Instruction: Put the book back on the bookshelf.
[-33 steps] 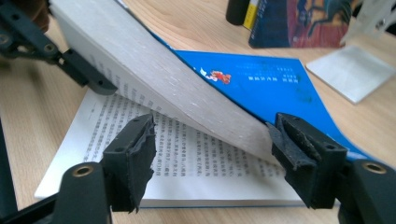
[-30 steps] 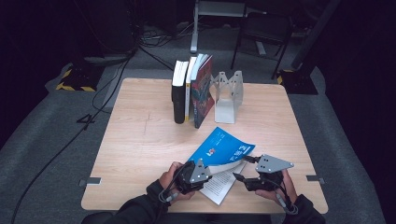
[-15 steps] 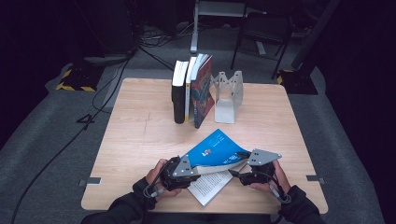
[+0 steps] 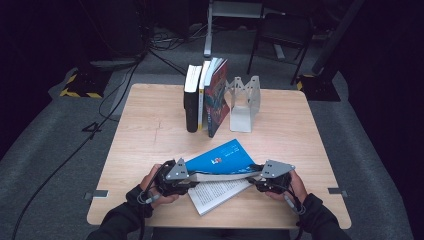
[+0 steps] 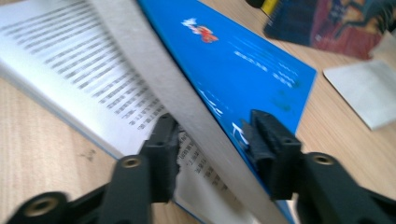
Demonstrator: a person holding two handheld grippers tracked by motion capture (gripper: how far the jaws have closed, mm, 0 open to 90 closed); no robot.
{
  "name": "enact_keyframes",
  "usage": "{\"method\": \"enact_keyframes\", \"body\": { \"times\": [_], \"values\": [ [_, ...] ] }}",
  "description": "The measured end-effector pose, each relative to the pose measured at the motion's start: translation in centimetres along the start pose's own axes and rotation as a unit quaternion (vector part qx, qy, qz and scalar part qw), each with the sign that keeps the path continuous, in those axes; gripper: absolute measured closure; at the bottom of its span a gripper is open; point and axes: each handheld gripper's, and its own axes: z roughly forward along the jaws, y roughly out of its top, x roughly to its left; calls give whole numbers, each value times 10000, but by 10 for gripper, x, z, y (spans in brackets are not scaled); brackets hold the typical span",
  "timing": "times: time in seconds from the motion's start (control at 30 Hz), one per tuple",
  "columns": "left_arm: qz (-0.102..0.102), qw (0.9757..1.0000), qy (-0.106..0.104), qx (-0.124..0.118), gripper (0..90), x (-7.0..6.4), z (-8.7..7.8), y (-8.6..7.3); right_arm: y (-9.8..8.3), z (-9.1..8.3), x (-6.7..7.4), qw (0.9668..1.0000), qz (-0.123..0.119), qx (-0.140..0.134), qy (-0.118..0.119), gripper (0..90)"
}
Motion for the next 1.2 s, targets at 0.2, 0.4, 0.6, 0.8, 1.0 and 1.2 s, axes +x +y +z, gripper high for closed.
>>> {"method": "enact_keyframes", "body": {
  "times": [0.2, 0.4, 0.6, 0.8, 1.0, 1.2],
  "values": [
    [1, 9994, 320, 150, 513, 0, -2, 0, 19, 5, 18, 9993, -364, 40, -105, 640],
    [180, 9994, 308, 51, 523, -14, 0, 13, 33, 4, 27, 9988, -487, 0, -23, 662],
    [146, 9997, 206, 28, 628, -7, -1, 3, 40, 7, 29, 9983, -539, -153, 146, 644],
    [12, 10000, 69, 11, 646, 6, -6, -9, 26, 16, 9, 9990, -238, -216, 320, 546],
    [-150, 9998, -85, -74, 633, 22, -7, -14, 25, 16, 4, 9984, -264, -370, 324, 631],
    [-48, 9997, -227, -93, 586, 26, 5, -2, 22, -4, 14, 9979, -541, -260, 224, 687]
  ]
}}
